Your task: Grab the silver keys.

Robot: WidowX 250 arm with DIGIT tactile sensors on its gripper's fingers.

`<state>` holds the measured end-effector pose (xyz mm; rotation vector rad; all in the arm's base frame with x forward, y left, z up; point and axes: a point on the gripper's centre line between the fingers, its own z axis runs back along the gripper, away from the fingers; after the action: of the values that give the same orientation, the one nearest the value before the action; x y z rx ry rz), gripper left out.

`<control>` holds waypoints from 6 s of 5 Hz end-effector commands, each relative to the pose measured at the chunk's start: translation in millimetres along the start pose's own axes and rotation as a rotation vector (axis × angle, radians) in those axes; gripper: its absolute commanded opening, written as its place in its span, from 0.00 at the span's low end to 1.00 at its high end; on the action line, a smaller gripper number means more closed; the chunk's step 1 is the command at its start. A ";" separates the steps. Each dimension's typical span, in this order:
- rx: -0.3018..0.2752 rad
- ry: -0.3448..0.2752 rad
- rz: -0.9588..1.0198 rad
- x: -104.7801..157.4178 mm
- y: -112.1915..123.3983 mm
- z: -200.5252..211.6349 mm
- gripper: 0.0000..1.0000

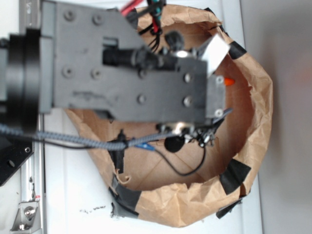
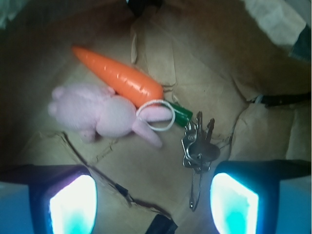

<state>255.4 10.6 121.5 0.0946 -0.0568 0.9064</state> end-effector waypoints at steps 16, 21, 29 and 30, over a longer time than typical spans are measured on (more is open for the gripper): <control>0.027 -0.051 0.018 4.2 36.3 -56.1 1.00; -0.007 0.022 -0.120 -20.3 43.8 -89.3 0.70; -0.217 0.196 -0.095 -28.3 12.9 60.8 0.00; -0.221 0.176 -0.143 -34.4 5.3 67.9 0.00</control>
<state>228.1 -28.3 170.5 -0.1486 0.0681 0.7770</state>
